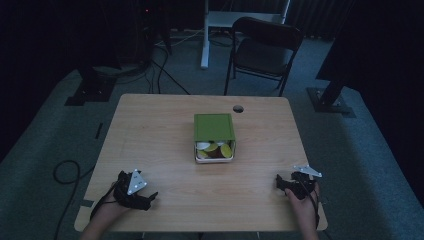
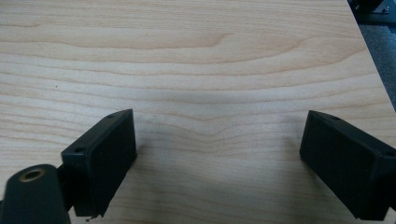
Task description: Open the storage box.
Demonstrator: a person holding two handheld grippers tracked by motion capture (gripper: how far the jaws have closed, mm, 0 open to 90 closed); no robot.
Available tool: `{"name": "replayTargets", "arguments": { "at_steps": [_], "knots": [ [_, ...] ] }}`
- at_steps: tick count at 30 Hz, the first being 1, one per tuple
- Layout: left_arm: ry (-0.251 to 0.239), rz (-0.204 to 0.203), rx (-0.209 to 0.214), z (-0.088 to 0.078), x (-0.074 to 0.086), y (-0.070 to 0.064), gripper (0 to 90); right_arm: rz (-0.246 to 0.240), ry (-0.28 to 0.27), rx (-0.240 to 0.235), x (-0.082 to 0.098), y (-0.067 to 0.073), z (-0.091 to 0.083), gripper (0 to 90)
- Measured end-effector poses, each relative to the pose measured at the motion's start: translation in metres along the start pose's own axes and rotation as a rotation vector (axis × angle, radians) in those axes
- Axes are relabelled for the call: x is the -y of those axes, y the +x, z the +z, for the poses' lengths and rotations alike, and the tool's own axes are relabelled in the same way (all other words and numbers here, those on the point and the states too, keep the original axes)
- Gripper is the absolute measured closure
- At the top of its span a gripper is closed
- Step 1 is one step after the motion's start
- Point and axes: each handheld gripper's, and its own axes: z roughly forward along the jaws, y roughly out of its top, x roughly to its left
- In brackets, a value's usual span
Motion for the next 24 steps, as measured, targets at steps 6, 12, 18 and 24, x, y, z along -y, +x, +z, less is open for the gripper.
{"name": "replayTargets", "arguments": {
  "at_steps": [6,12,18,24],
  "knots": [
    [0.011,0.078,0.0,0.007,-0.011,-0.011,3.2,0.001,0.0,0.0,0.0,0.0,0.0,10.2],
    [0.004,0.125,-0.018,0.009,-0.017,-0.017,3.2,0.0,0.0,0.0,0.0,0.0,0.0,10.3],
    [-0.038,0.138,-0.035,0.01,-0.026,-0.025,3.2,0.0,0.0,0.0,0.0,0.0,0.0,10.3],
    [-0.056,0.187,-0.036,0.011,-0.038,-0.033,3.2,0.0,0.0,0.0,0.0,0.0,0.0,10.3]
  ]
}}
